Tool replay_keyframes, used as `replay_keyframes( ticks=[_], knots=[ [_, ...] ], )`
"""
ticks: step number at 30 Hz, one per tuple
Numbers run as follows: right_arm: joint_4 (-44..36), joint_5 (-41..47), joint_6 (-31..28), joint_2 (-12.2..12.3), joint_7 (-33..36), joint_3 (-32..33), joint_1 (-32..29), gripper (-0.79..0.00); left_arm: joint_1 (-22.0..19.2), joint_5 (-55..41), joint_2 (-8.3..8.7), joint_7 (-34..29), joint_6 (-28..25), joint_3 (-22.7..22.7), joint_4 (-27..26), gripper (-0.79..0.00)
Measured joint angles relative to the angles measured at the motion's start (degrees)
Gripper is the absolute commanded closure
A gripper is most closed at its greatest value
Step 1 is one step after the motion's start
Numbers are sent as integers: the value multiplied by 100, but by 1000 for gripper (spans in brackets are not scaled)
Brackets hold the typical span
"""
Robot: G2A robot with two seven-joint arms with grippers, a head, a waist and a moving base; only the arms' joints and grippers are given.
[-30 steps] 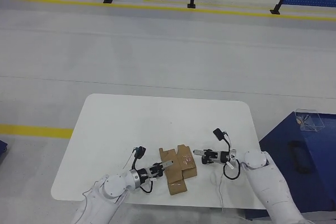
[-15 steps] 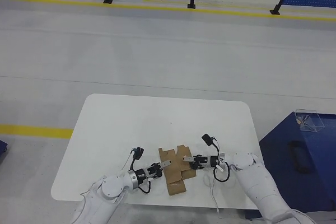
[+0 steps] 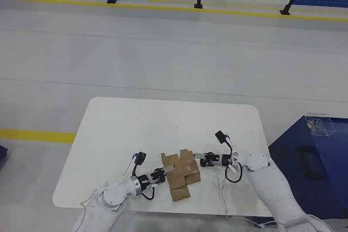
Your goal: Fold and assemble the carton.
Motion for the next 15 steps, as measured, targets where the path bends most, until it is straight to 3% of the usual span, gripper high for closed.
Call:
replay_keyframes(
  ticks=[4, 6, 8, 10, 12, 14, 15],
  knots=[
    [-77, -105, 225, 11, -104, -50, -64, -770, -22, 65, -14, -109, 225, 79, -25, -763],
    [-107, -95, 273, -7, -96, -106, -101, -785, -79, 53, -33, -166, 265, 132, 28, -717],
    [-98, -87, 336, -32, -119, -170, -120, -785, -154, -36, -70, -250, 265, 212, 121, -573],
    [-59, -58, 387, -59, -116, -230, -113, -767, -258, -150, -115, -322, 274, 298, 266, -523],
    [-19, -35, 391, -80, -115, -273, -99, -708, -351, -184, -157, -314, 274, 382, 399, -366],
    [31, -14, 382, -98, -104, -312, -76, -720, -462, -224, -205, -300, 246, 467, 561, -299],
    [54, 10, 381, -104, -84, -322, -66, -720, -505, -238, -225, -288, 227, 500, 633, -179]
  ],
)
